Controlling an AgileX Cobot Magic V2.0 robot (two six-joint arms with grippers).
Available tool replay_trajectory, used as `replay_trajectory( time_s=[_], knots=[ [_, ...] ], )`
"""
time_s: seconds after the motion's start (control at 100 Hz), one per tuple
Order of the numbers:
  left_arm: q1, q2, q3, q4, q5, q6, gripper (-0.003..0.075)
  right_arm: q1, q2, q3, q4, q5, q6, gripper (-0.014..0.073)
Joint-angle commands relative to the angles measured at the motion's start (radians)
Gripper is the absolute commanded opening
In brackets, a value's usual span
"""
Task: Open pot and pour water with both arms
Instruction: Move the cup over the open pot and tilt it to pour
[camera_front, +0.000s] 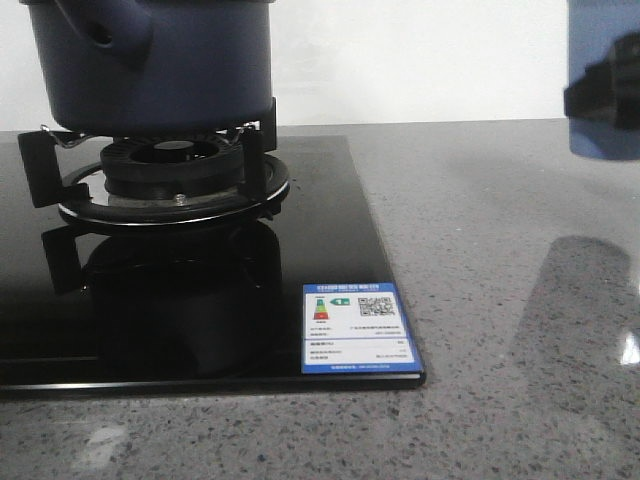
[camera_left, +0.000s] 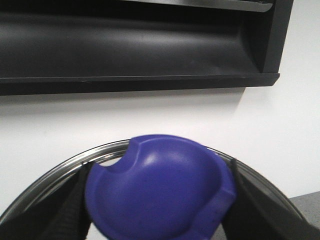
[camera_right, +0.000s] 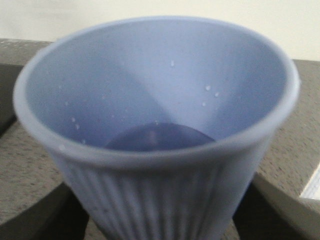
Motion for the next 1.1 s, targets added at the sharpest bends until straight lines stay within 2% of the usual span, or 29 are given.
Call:
replay_trajectory(
  time_s=[0.0, 0.2, 0.32, 0.53, 0.9, 1.09],
  knots=[
    [0.003, -0.029, -0.044, 0.01, -0.109, -0.001, 0.0341, 0.021, -0.055, -0.112, -0.049, 0.015, -0.002, 0.0321],
    [0.003, -0.029, -0.044, 0.028, -0.109, -0.001, 0.0341, 0.113, -0.052, -0.34, -0.115, 0.302, -0.002, 0.0321],
    [0.003, -0.029, -0.044, 0.028, -0.109, -0.001, 0.0341, 0.171, -0.022, -0.471, -0.133, 0.416, -0.002, 0.0321],
    [0.003, -0.029, -0.044, 0.028, -0.111, -0.001, 0.0341, 0.287, 0.083, -0.687, -0.253, 0.598, -0.006, 0.0321],
    [0.003, -0.029, -0.044, 0.028, -0.118, -0.001, 0.0341, 0.47, 0.302, -1.059, -0.572, 0.922, -0.005, 0.0321],
    [0.003, -0.029, -0.044, 0.028, -0.118, -0.001, 0.0341, 0.542, 0.368, -1.158, -0.785, 0.967, -0.005, 0.0321]
  ],
)
